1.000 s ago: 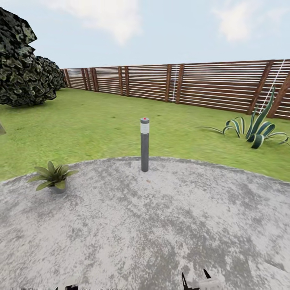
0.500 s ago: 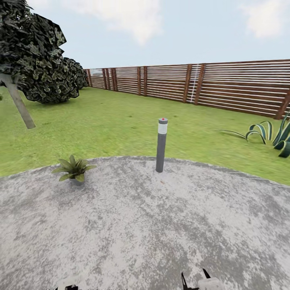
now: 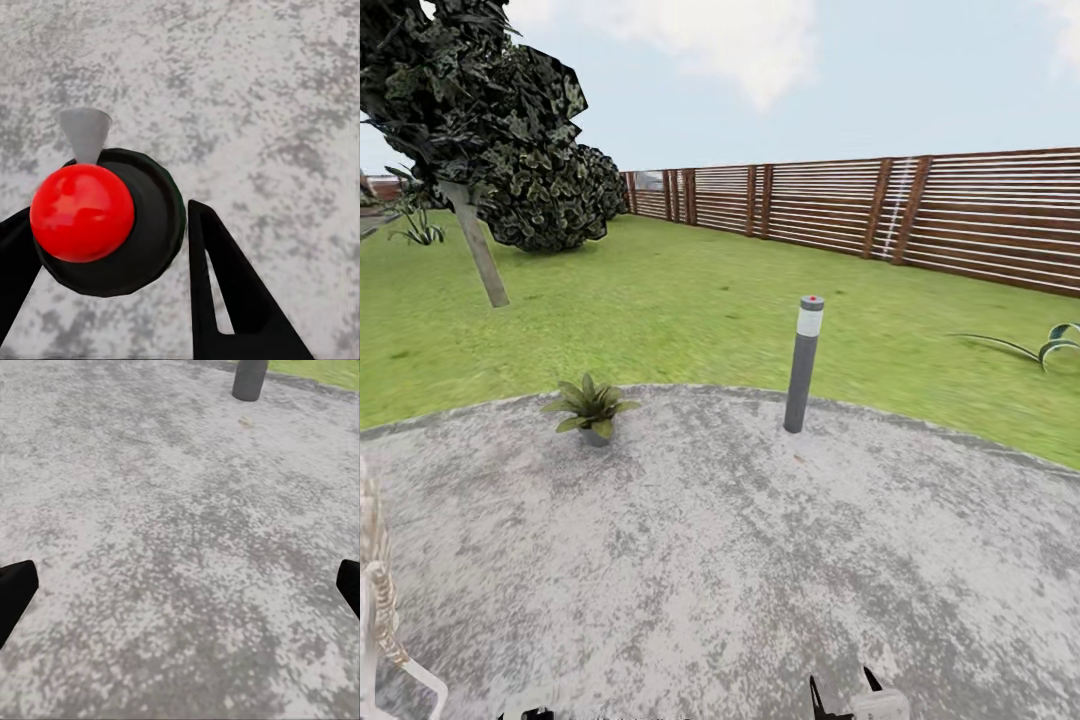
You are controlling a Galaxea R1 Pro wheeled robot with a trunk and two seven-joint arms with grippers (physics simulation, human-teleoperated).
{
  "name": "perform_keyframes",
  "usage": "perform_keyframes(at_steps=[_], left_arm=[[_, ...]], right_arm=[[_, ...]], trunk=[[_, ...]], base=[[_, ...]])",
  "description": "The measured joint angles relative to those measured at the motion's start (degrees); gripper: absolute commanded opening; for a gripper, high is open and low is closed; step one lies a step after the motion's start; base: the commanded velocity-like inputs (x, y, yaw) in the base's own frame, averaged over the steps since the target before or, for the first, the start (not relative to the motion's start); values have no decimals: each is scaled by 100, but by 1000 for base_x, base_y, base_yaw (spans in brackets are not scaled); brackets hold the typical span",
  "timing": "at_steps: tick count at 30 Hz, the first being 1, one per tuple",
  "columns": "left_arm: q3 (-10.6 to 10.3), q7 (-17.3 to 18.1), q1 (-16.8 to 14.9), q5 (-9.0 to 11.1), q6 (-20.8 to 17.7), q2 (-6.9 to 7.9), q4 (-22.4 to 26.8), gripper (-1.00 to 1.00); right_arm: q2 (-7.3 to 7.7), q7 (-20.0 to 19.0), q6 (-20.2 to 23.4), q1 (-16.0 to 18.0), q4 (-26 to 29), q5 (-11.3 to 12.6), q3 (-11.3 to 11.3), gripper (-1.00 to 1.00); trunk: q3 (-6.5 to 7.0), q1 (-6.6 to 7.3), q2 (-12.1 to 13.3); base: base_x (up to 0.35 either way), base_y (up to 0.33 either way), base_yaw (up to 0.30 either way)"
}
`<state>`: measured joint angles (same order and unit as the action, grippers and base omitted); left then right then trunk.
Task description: Pick up the pesticide atomizer in the garden and spray insectifuge to fully cover both potted plants in the garden.
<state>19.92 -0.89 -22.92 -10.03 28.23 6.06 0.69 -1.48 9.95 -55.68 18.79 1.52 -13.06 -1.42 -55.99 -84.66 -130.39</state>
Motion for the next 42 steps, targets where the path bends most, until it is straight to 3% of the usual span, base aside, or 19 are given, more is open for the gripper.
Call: perform_keyframes(at_steps=[11,19,42], left_arm=[[5,-4,0,7,-3,0,0,-100],[7,-4,-3,10,-6,0,9,-100],[10,-4,-5,10,-6,-1,5,-100]], right_arm=[[2,0,-6,0,0,5,4,100],[8,-13,-2,1,-1,0,-2,100],[9,-26,-7,-1,1,-20,-27,100]], trunk=[[-4,0,0],[-3,3,0],[-3,3,0]], base=[[4,-1,281],[207,-141,275],[240,-168,14]])
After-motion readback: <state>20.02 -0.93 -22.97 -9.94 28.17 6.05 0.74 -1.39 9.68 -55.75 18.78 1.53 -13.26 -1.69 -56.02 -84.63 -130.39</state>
